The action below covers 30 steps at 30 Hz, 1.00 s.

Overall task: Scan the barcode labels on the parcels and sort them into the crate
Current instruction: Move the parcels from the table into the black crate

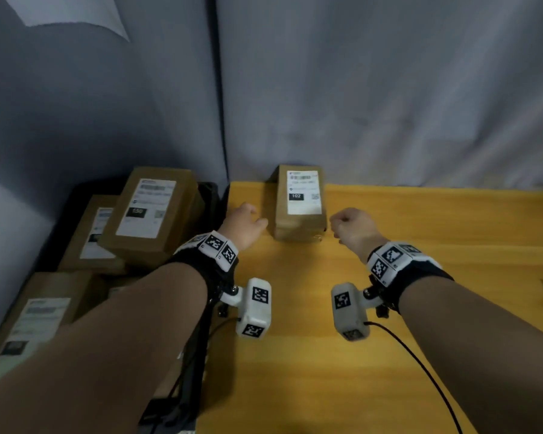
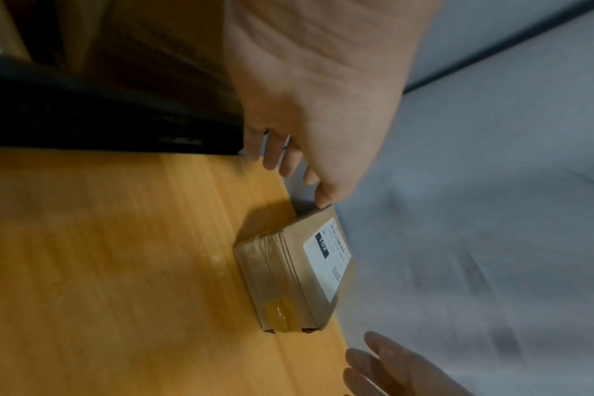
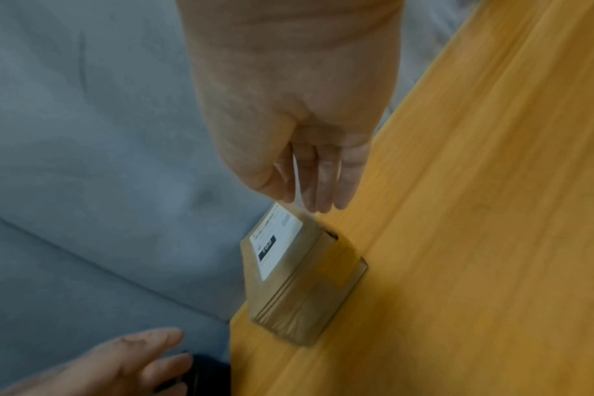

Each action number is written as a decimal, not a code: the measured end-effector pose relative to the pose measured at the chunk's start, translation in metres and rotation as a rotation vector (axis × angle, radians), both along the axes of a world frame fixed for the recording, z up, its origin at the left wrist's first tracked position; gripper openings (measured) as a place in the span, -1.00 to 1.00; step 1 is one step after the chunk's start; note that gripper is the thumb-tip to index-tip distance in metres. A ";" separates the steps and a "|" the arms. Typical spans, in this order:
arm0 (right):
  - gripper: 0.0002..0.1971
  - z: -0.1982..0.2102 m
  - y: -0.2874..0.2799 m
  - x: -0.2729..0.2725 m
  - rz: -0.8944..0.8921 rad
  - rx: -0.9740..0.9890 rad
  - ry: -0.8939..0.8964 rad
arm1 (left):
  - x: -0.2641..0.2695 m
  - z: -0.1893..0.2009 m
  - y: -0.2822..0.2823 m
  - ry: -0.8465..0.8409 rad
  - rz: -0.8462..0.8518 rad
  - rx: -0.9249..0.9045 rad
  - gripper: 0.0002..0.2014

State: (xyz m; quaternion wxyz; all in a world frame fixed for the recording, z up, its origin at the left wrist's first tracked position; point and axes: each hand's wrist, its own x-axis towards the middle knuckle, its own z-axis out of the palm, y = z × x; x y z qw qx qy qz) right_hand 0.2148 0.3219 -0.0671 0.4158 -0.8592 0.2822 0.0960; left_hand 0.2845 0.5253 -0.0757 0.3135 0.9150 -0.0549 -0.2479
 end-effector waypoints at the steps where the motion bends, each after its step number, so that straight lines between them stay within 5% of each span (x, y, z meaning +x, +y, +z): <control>1: -0.72 -0.002 -0.009 0.007 0.000 -0.009 0.002 | 0.004 -0.005 -0.012 0.030 0.016 -0.005 -0.49; 7: -0.47 -0.027 -0.027 0.047 -0.024 0.145 0.066 | 0.021 -0.038 -0.060 0.204 0.140 -0.053 -0.34; 14: -0.57 -0.052 -0.020 0.040 -0.224 0.469 0.013 | 0.010 -0.041 -0.060 0.292 0.375 -0.293 -0.54; 16: -0.45 -0.044 -0.012 0.030 -0.271 0.559 -0.009 | 0.003 -0.030 -0.051 0.320 0.418 -0.393 -0.55; 21: -0.63 -0.010 0.025 0.007 -0.265 0.727 -0.103 | -0.018 0.011 -0.007 0.176 0.406 -0.520 -0.45; 28: -0.43 0.032 0.122 -0.022 -0.192 0.798 -0.216 | -0.047 0.066 0.104 0.208 0.435 -0.720 -0.65; 30: -0.34 0.036 0.158 -0.027 -0.210 0.874 -0.241 | -0.058 0.071 0.137 0.215 0.409 -0.740 -0.57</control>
